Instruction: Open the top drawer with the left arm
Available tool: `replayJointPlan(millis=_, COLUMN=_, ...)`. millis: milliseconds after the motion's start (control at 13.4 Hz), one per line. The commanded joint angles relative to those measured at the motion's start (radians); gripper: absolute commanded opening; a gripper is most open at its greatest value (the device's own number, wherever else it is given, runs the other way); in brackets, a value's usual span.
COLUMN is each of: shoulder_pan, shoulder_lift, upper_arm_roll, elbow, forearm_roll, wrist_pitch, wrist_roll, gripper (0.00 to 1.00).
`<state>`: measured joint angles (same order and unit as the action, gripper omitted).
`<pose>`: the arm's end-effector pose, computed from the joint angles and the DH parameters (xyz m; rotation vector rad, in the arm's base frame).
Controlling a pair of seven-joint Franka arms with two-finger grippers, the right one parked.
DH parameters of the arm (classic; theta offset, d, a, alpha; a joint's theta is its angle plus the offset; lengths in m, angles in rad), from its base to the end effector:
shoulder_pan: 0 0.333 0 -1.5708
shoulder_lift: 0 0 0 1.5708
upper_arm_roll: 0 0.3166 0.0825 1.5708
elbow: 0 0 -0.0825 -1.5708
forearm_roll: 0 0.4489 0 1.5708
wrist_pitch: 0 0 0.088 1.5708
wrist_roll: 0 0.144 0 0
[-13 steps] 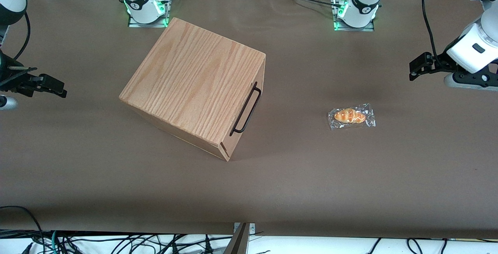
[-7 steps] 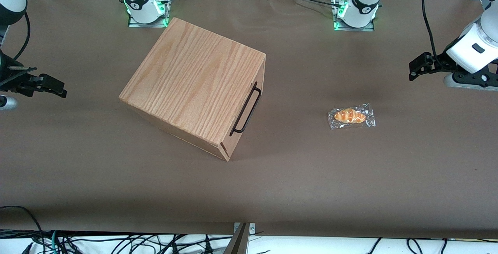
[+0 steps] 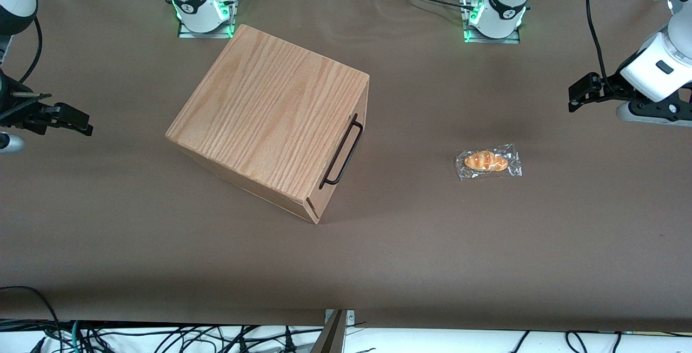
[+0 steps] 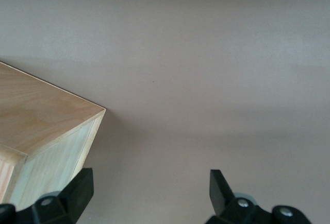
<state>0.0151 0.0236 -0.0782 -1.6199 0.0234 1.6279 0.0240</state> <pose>0.6284 -0.0360 0.5520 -3.1166 0.1382 0.0236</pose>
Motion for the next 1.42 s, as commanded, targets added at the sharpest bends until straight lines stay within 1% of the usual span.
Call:
replayJointPlan(millis=0, shoulder_pan=-0.003, shoulder_lift=0.016, upper_arm_roll=-0.002, elbow=0.032, forearm_roll=0.015, wrist_pitch=-0.016, wrist_roll=0.005, gripper=1.00)
replayJointPlan(millis=224, shoulder_pan=-0.004, shoulder_lift=0.019, upper_arm_roll=-0.002, elbow=0.029, forearm_roll=0.013, wrist_pitch=-0.026, wrist_roll=0.001, gripper=1.00)
replayJointPlan(millis=299, shoulder_pan=-0.007, shoulder_lift=0.025, upper_arm_roll=-0.003, elbow=0.026, forearm_roll=0.006, wrist_pitch=-0.074, wrist_roll=0.001, gripper=1.00)
replayJointPlan(millis=374, shoulder_pan=-0.009, shoulder_lift=0.035, upper_arm_roll=-0.003, elbow=0.029, forearm_roll=-0.054, wrist_pitch=-0.117, wrist_roll=-0.010, gripper=1.00)
replayJointPlan(millis=449, shoulder_pan=-0.018, shoulder_lift=0.048, upper_arm_roll=-0.005, elbow=0.029, forearm_roll=-0.077, wrist_pitch=-0.123, wrist_roll=-0.010, gripper=1.00)
replayJointPlan(millis=598, shoulder_pan=-0.073, shoulder_lift=0.078, upper_arm_roll=-0.012, elbow=0.035, forearm_roll=-0.086, wrist_pitch=-0.122, wrist_roll=-0.012, gripper=1.00)
replayJointPlan(millis=748, shoulder_pan=-0.157, shoulder_lift=0.123, upper_arm_roll=-0.014, elbow=0.047, forearm_roll=-0.092, wrist_pitch=-0.111, wrist_roll=-0.013, gripper=1.00)
replayJointPlan(millis=822, shoulder_pan=-0.191, shoulder_lift=0.172, upper_arm_roll=-0.012, elbow=0.104, forearm_roll=-0.114, wrist_pitch=-0.103, wrist_roll=-0.013, gripper=1.00)
replayJointPlan(millis=1047, shoulder_pan=-0.279, shoulder_lift=0.376, upper_arm_roll=-0.014, elbow=0.343, forearm_roll=-0.148, wrist_pitch=-0.100, wrist_roll=-0.012, gripper=1.00)
replayJointPlan(millis=1121, shoulder_pan=-0.302, shoulder_lift=0.431, upper_arm_roll=-0.012, elbow=0.407, forearm_roll=-0.189, wrist_pitch=-0.094, wrist_roll=-0.021, gripper=1.00)
replayJointPlan(millis=1196, shoulder_pan=-0.314, shoulder_lift=0.468, upper_arm_roll=-0.014, elbow=0.449, forearm_roll=-0.215, wrist_pitch=-0.061, wrist_roll=-0.041, gripper=1.00)
replayJointPlan(millis=1271, shoulder_pan=-0.317, shoulder_lift=0.483, upper_arm_roll=-0.014, elbow=0.454, forearm_roll=-0.270, wrist_pitch=-0.015, wrist_roll=-0.061, gripper=1.00)
replayJointPlan(millis=1346, shoulder_pan=-0.334, shoulder_lift=0.493, upper_arm_roll=-0.015, elbow=0.446, forearm_roll=-0.340, wrist_pitch=0.050, wrist_roll=-0.068, gripper=1.00)
